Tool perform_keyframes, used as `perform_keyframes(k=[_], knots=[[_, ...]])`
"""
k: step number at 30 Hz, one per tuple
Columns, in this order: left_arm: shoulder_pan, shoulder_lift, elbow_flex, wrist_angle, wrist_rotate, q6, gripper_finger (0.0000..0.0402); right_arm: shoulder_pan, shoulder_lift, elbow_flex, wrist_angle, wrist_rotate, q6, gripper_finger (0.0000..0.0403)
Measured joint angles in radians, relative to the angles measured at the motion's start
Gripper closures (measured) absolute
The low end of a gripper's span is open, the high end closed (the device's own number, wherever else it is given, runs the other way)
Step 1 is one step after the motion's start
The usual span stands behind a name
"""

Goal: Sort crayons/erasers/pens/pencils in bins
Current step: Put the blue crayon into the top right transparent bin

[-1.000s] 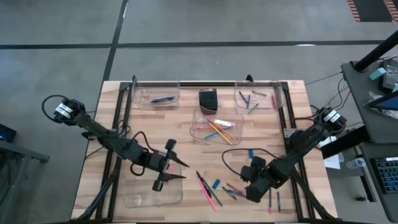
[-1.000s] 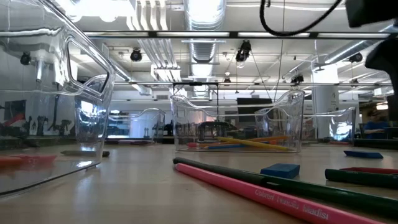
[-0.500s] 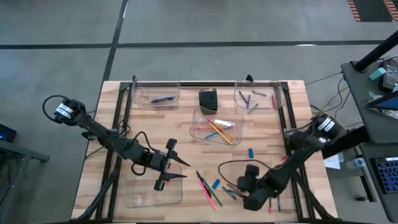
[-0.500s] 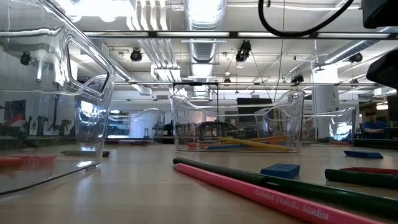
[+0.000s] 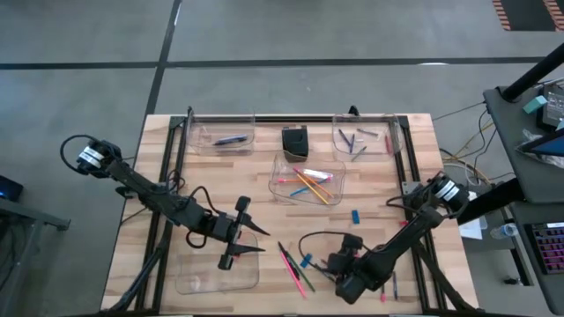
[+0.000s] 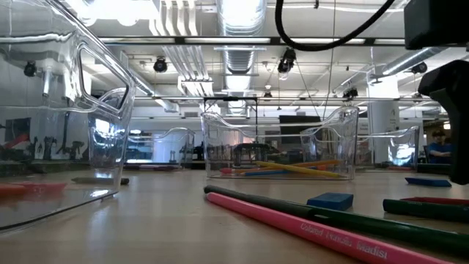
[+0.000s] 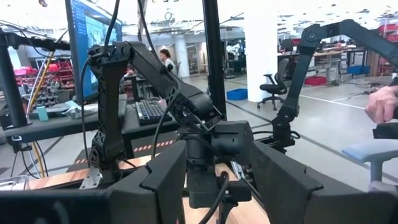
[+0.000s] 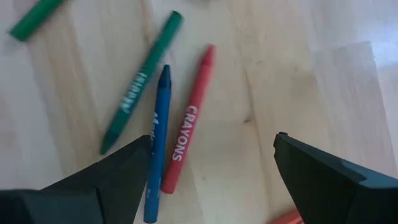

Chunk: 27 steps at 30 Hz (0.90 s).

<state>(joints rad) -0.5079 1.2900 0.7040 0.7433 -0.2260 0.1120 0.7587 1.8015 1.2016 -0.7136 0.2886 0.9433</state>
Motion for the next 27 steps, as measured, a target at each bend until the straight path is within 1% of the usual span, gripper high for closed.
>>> perform_keyframes(k=[5,15,18,23,27], knots=[[0.0,0.0,-0.001,-0.002,0.0,0.0,0.0235,-0.014,0.0,-0.026,-0.002,-0.001,0.052,0.0078],[0.0,0.0,-0.002,-0.003,0.0,0.0,0.0235,-0.021,-0.004,-0.081,0.056,-0.054,0.053,0.0084],[0.0,0.0,-0.002,-0.004,0.0,0.0,0.0235,-0.021,-0.004,-0.092,0.067,-0.069,0.056,0.0116],[0.0,0.0,-0.002,-0.004,0.0,0.0,0.0235,-0.02,-0.003,-0.093,0.073,-0.086,0.025,0.0206],[0.0,0.0,-0.002,-0.006,0.0,0.0,0.0235,-0.02,-0.002,-0.092,0.071,-0.092,-0.001,0.0265]])
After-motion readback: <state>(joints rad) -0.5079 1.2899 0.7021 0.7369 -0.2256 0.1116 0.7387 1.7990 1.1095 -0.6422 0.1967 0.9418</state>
